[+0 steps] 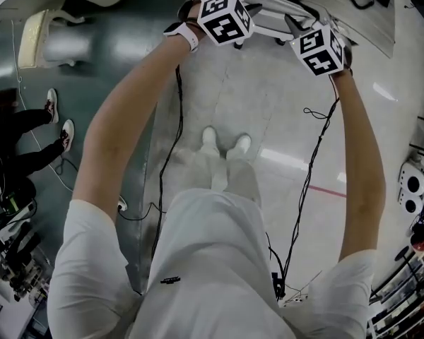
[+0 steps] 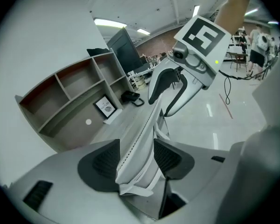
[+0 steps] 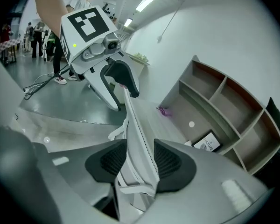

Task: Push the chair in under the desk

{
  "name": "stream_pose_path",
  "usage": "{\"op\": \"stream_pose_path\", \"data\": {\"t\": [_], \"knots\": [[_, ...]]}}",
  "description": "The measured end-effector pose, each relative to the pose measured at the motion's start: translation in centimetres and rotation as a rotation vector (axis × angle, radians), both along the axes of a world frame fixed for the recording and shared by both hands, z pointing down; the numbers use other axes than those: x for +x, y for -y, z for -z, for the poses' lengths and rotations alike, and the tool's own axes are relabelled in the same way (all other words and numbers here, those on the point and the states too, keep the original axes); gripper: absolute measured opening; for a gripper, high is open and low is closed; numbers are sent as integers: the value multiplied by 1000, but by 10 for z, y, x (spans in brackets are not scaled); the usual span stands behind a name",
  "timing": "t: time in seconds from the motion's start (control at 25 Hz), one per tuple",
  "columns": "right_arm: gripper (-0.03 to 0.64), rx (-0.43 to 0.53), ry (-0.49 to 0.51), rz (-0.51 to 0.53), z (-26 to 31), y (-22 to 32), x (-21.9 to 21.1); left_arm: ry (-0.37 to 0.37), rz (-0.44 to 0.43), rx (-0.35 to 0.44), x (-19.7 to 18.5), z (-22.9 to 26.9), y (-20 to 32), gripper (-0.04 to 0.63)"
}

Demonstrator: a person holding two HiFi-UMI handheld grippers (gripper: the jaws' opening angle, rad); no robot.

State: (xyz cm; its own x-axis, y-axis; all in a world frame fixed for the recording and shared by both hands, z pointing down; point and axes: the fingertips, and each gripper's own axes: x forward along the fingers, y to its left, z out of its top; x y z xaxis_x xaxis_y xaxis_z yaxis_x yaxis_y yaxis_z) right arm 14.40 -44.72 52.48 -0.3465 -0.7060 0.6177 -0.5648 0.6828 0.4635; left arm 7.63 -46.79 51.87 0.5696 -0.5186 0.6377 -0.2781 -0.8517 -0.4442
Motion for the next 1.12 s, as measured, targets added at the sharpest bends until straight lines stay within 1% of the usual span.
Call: {"op": "stream_pose_path", "data": {"t": [0.24, 0.36, 0.48, 0.64, 0.8, 0.84, 0.92, 1.0, 1.12], "knots": [[189, 33, 66, -20, 30, -32, -7, -71, 22, 26, -7, 32, -42, 227], [167, 57, 81, -26, 47, -52, -10, -124, 50, 28, -14, 48, -64, 224], [117, 71, 85, -41, 60, -71, -9, -183, 83, 17, -19, 64, -87, 201], [115, 90, 125, -48, 83, -97, -13, -264, 122, 9, -24, 91, -116, 181], [69, 126, 195, -89, 108, -121, -13, -347, 165, 3, -34, 115, -142, 153], [64, 140, 205, -101, 114, -127, -12, -365, 169, 3, -35, 120, -149, 144], [32, 175, 211, -124, 126, -140, -10, -400, 179, 2, -39, 128, -162, 126], [28, 199, 222, -137, 135, -154, -11, -429, 207, -6, -45, 132, -174, 110], [28, 206, 264, -147, 146, -176, -16, -464, 266, -31, -51, 134, -193, 110]]}}
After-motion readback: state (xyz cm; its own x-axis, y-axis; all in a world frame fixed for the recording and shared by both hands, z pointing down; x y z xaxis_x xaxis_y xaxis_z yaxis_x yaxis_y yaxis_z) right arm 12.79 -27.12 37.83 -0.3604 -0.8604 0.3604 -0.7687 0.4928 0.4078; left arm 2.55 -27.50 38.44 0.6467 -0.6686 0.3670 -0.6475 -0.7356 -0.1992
